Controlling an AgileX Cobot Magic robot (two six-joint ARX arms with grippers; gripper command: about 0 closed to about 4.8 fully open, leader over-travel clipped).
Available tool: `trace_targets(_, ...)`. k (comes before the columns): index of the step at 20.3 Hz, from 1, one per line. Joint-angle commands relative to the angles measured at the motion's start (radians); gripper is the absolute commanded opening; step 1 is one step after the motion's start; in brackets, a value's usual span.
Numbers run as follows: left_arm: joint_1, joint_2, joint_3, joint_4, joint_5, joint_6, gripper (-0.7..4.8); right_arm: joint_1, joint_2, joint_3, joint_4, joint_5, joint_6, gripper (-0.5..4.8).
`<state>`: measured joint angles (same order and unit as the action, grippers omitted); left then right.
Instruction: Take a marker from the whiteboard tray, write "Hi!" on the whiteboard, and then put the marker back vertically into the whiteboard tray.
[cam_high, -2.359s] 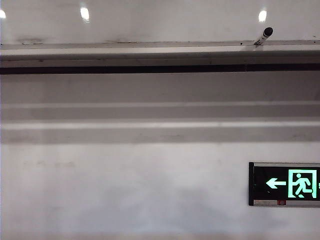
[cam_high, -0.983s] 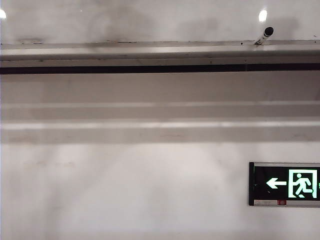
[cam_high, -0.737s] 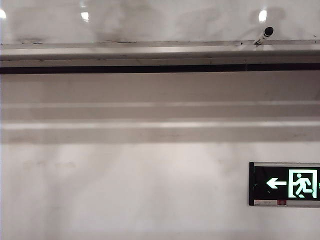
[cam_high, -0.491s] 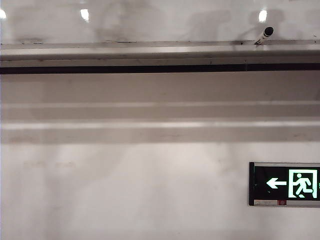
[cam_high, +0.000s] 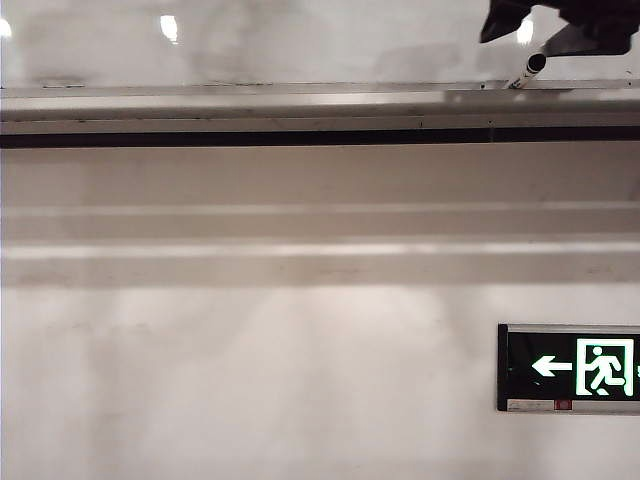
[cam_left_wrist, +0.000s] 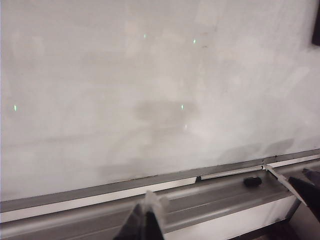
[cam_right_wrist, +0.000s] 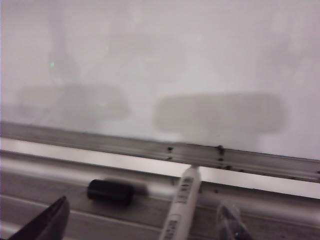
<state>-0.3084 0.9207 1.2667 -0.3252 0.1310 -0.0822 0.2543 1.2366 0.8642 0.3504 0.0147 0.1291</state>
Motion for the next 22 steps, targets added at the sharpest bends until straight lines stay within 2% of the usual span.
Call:
trace_targets(1,0.0,-0.003,0.003,0.021,0.004,0.002,-0.05,0.0,0.013,-0.016,0.027,0.031,-0.007,3.82)
trace_targets(4,0.0,-0.003,0.003,0.021,0.004,0.002,-0.05,0.0,0.021,-0.04,0.02,0.053,-0.006,3.79)
trace_targets(6,0.0,-0.003,0.003,0.021,0.004,0.002,-0.05,0.0,0.025,-0.043,0.008,0.054,-0.006,3.45)
trace_targets(8,0.0,-0.003,0.003,0.021,0.004,0.0,-0.05,0.0,0.034,-0.043,0.005,0.058,-0.006,2.73)
trace_targets(11,0.0,-0.003,0.003,0.021,0.004,0.0,-0.05,0.0,0.043,-0.043,-0.019,0.057,-0.006,0.97)
trace_targets(13,0.0,-0.003,0.003,0.021,0.004,0.0,-0.05,0.0,0.042,-0.043,-0.036,0.055,-0.006,0.21)
trace_targets(18,0.0,-0.003,0.003,0.021,0.004,0.0,-0.05,0.0,0.014,-0.04,-0.068,0.054,-0.006,0.07)
trace_targets(22,0.0,-0.003,0.003,0.023,0.004,0.0,-0.05,0.0,-0.089,-0.04,-0.21,0.053,-0.005,0.07)
